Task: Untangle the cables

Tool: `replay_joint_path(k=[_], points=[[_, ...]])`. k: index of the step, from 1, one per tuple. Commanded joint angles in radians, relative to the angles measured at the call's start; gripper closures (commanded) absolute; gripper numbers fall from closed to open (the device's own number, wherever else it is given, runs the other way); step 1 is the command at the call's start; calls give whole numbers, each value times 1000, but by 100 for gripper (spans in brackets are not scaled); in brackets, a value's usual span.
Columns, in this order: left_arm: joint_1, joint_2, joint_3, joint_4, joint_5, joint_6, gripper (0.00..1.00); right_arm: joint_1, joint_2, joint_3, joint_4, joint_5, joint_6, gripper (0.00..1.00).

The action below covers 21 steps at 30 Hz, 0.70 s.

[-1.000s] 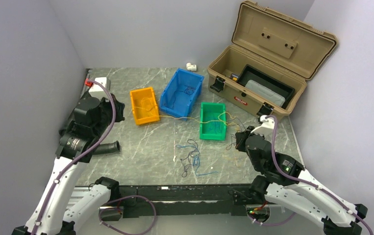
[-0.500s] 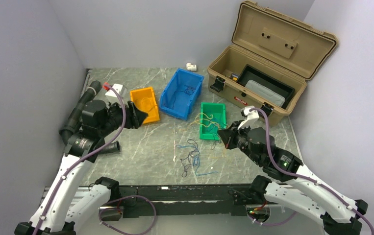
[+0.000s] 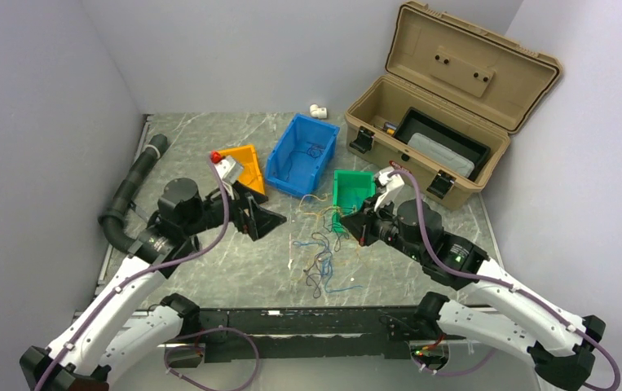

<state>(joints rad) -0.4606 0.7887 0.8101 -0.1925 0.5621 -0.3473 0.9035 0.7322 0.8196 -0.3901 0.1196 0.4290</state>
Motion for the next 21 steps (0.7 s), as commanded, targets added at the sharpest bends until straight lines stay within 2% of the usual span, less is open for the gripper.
replay_joint_path(k=[1, 10, 14, 18, 21], points=[[-63, -10, -75, 213, 22, -58, 1, -1, 10, 37, 83, -80, -34, 100], [-90, 44, -105, 383, 65, -172, 4, -1, 38, 31, 102, -148, -45, 100], [-90, 79, -117, 500, 103, -306, 4, -1, 38, 28, 99, -138, -51, 100], [-91, 134, -108, 495, 64, -464, 6, 0, 41, 30, 92, -135, -58, 100], [-93, 188, -126, 552, 97, -584, 11, -1, 37, 27, 94, -132, -59, 100]])
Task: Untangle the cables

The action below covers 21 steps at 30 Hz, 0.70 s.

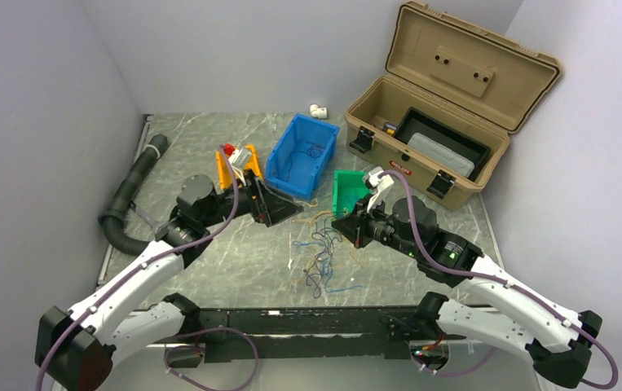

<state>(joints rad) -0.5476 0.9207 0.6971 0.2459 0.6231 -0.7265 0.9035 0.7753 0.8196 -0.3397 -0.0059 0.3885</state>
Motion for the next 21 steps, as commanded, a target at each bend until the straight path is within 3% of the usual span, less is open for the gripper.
replay_joint_path(k=[1, 6, 9, 10, 12, 13, 14, 16, 17, 19, 21], points=[[-11, 70, -30, 167, 46, -247, 12, 0, -6, 26, 45, -5, -19, 100], [-55, 141, -81, 364, 51, -404, 22, 0, -13, 23, 45, 5, -22, 100], [-85, 181, -84, 445, 56, -439, 40, -1, -20, 19, 42, 5, -22, 100], [-92, 192, -82, 473, 58, -448, 52, -1, -22, 18, 41, 5, -22, 100], [-98, 211, -77, 528, 76, -449, 90, -1, -27, 13, 40, 30, -22, 100], [-99, 215, -69, 530, 92, -437, 100, -1, -29, 10, 39, 35, -23, 100], [-99, 211, -56, 503, 101, -412, 100, 0, -32, 6, 40, 34, -25, 95], [-97, 186, -24, 383, 86, -326, 100, -2, -34, -4, 41, 28, -31, 71], [-98, 164, -1, 305, 69, -279, 100, -1, -34, -10, 42, 18, -36, 66], [-99, 134, 25, 173, 32, -204, 100, 0, -36, -35, 49, -1, -45, 62], [-98, 119, 43, 121, 28, -156, 100, -1, -48, -62, 69, -43, -53, 67]])
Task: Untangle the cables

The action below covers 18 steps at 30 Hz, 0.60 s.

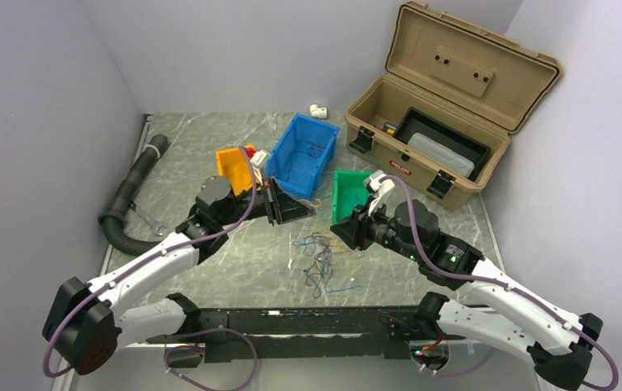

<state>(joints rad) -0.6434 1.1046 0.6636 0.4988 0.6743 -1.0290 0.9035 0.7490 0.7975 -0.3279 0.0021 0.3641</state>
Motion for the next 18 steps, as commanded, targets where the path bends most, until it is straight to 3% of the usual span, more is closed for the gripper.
replay_joint_path(k=[1, 3, 7, 10, 13, 18], points=[[-3, -67, 84, -149, -17, 157, 100, -1, -29, -56, 73, -68, -31, 73], [-2, -60, 98, -174, 2, 172, 100, -2, -46, -86, 115, -106, -29, 99], [-2, -41, 108, -176, 48, 173, 100, -2, -65, -118, 161, -175, -30, 100], [-2, -45, 112, -201, 42, 189, 100, -2, -64, -128, 160, -175, -35, 75], [-2, -52, 119, -220, 37, 198, 100, -1, -55, -140, 161, -189, -38, 59], [-3, -62, 118, -218, 46, 187, 100, -1, -26, -160, 179, -241, -49, 51]])
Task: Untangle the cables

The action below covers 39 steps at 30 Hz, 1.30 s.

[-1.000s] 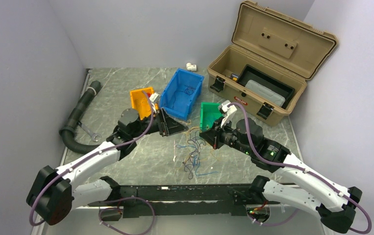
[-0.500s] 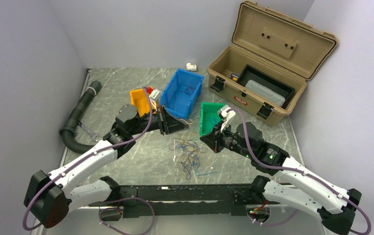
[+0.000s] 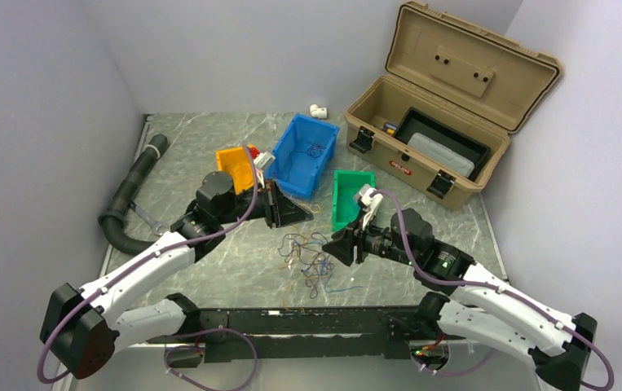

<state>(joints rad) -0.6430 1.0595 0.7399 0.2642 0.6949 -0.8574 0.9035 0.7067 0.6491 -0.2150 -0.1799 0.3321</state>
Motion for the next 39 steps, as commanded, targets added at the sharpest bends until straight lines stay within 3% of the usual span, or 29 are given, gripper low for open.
replay_joint_path(k=[1, 10, 14, 28, 39], points=[[-4, -21, 40, 19, 26, 11, 100, 0, 29, -17, 74, -69, -17, 50], [-4, -53, 44, -4, 15, 13, 100, 0, 144, -80, 178, -77, 11, 48], [-4, -56, 40, -7, 10, 16, 100, 4, 183, -90, 169, -23, 45, 52], [-3, -41, 38, 12, 11, 6, 100, 9, 200, -182, 258, -61, 118, 54], [-3, -48, 36, 6, 7, 8, 100, 11, 273, -169, 299, -49, 126, 66]])
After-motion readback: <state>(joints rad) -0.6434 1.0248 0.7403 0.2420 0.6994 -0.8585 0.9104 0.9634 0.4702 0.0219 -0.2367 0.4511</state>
